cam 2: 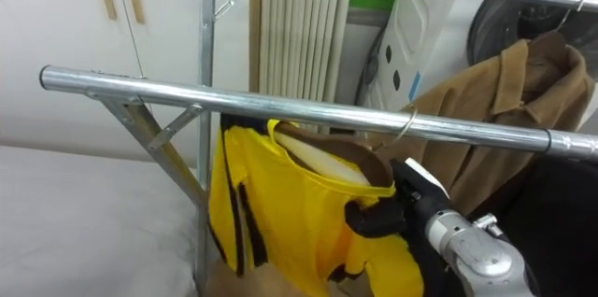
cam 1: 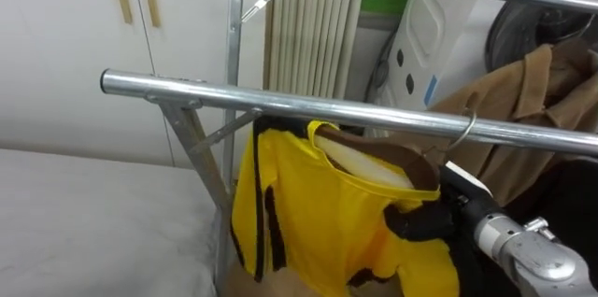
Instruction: Hang clothes
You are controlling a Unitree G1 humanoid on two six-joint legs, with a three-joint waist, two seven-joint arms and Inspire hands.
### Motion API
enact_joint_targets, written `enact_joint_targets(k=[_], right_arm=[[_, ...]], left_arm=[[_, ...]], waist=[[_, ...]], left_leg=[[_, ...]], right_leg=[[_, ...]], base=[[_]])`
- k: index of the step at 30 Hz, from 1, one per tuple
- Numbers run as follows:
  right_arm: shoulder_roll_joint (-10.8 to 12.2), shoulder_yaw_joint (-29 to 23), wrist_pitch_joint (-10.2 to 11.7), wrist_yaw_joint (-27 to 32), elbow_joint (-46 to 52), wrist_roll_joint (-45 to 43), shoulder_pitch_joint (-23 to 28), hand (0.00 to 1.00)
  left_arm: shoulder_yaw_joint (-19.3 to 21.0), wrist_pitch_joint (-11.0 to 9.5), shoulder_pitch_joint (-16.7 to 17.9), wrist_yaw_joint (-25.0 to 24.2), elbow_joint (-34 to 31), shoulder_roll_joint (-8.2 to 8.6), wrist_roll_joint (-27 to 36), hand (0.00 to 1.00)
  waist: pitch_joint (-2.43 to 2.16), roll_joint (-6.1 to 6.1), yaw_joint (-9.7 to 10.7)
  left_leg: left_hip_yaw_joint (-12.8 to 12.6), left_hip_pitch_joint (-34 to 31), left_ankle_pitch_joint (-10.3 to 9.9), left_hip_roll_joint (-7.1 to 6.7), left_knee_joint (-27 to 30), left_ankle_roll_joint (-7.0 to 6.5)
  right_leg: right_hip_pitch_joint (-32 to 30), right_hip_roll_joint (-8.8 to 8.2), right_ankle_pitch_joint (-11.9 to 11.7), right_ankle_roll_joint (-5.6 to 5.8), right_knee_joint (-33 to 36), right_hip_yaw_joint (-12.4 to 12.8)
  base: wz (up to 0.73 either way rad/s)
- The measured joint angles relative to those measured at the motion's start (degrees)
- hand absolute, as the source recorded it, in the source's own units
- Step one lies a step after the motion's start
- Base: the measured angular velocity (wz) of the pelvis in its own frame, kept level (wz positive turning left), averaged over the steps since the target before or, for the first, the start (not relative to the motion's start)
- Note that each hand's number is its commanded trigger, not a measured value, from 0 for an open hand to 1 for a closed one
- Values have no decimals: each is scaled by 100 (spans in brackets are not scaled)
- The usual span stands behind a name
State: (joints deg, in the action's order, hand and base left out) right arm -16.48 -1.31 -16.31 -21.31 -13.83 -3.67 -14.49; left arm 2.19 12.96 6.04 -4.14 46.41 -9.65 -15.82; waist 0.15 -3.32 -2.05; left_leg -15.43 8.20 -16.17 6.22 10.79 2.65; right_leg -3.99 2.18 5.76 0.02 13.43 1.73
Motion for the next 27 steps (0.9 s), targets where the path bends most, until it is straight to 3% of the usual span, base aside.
enact_joint_targets(k=[13,27], right_arm=[[-7,0,3,-2,-749,121,-489,100],[-7,-3,4,8,-801,146,-504,100]], left_arm=[[46,83,-219,-207,-41,-4,-10,0],[106,85,-245,-268,-32,-5,4,0]], waist=[[-12,-22,-4],[-12,-36,4]], left_leg=[[1,14,39,-3,12,15],[-21,12,46,-5,11,18]], right_leg=[[6,-3,-18,-29,17,-7],[-2,-2,-22,-35,12,-10]], base=[[0],[0]])
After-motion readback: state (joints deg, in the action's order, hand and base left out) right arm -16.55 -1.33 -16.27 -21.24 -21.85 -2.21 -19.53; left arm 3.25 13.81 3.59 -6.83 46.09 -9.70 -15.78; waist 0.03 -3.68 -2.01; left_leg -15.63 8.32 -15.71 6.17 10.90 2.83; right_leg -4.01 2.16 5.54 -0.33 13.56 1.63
